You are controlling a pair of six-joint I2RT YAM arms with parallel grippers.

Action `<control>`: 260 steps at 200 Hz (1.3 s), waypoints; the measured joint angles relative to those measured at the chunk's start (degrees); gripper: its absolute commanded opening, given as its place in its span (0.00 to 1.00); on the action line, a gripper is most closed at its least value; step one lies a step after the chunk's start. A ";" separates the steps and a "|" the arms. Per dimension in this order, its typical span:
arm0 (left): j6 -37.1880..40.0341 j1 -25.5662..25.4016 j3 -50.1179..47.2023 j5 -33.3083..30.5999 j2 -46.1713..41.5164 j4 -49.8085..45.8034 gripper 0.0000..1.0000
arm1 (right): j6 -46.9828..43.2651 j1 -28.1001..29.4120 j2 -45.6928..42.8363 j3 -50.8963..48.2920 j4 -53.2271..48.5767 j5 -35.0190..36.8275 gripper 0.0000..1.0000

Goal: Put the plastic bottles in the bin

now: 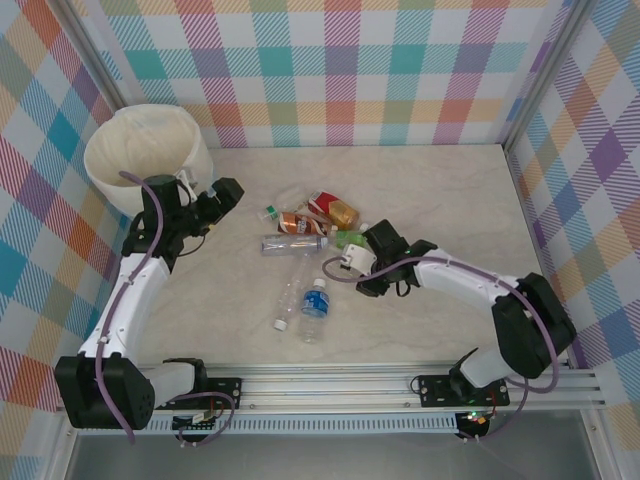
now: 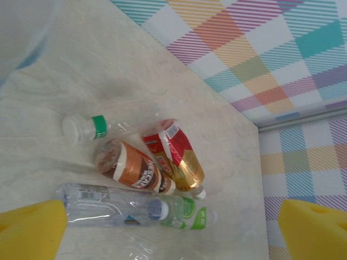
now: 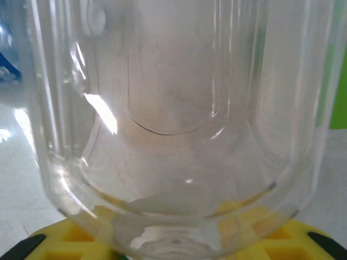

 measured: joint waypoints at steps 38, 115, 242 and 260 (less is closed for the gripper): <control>-0.07 -4.33 -4.87 4.42 0.00 5.38 1.00 | 9.81 0.00 -7.34 -3.82 8.70 -2.82 0.00; 0.46 -18.62 -7.65 9.75 0.46 15.67 1.00 | 21.18 0.85 -9.88 -6.84 21.05 -7.23 0.00; 2.08 -26.40 -2.49 5.73 10.62 15.56 0.63 | 25.77 6.19 -3.43 1.27 23.10 -7.93 0.07; 1.90 -26.60 -2.27 5.07 11.10 15.72 0.54 | 26.40 6.43 -2.71 1.57 22.97 -7.39 0.17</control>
